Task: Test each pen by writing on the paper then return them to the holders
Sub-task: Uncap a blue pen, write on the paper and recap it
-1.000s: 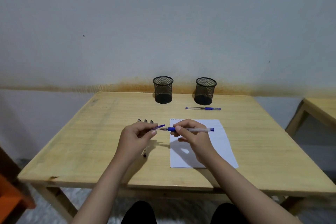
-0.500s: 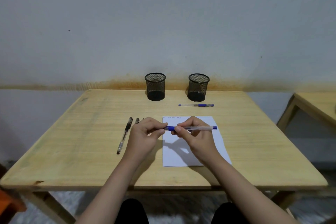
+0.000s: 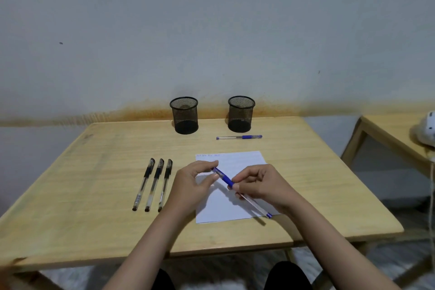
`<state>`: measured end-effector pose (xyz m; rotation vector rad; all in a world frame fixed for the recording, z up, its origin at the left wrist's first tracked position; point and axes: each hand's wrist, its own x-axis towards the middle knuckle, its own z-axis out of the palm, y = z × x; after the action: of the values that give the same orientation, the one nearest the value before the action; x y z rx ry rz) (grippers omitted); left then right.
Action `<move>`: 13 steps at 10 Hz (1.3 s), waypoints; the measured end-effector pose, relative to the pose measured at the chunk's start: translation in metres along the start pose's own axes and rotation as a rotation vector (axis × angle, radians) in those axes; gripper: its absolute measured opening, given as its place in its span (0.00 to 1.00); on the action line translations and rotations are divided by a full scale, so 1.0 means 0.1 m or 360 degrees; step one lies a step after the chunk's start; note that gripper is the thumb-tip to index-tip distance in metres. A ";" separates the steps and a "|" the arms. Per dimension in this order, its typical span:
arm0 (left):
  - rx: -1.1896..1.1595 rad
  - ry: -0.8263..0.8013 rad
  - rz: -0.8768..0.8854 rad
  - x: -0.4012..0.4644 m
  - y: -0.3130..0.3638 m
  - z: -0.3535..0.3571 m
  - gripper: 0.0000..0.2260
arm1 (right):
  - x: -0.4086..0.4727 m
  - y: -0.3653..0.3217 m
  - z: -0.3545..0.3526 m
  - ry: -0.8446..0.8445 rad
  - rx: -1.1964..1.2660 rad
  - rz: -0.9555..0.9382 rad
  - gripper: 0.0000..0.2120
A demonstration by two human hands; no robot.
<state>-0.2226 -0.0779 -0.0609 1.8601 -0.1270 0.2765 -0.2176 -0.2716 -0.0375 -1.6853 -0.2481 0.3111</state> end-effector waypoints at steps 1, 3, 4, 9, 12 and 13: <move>0.0537 -0.0027 0.0052 0.02 -0.16 0.02 0.18 | 0.03 0.02 -0.12 0.0338 -0.0102 0.0038 0.04; 0.1228 -0.0437 -0.0039 0.02 -0.32 0.05 0.30 | 0.16 0.12 -0.56 0.1028 -0.0567 0.0012 0.05; 0.1342 -0.0459 -0.0037 0.04 -0.32 0.08 0.30 | 0.20 0.20 -0.66 0.1022 -0.0763 0.0040 0.06; 0.1360 -0.0446 -0.0011 0.04 -0.36 0.08 0.30 | 0.30 0.35 -0.64 0.0996 -0.1232 -0.0061 0.07; 0.1301 -0.0402 -0.0015 0.04 -0.34 0.07 0.29 | 0.81 0.21 -0.65 0.0933 -0.1441 -0.0286 0.10; 0.1255 -0.0379 -0.0031 0.04 -0.33 0.06 0.30 | 1.12 0.19 -0.62 0.0793 -0.1605 -0.0354 0.11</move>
<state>-0.2103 -0.0738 -0.0920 2.6750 -0.1789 0.0876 -0.0912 -0.2940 -0.0552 -2.6195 -0.2263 -0.4948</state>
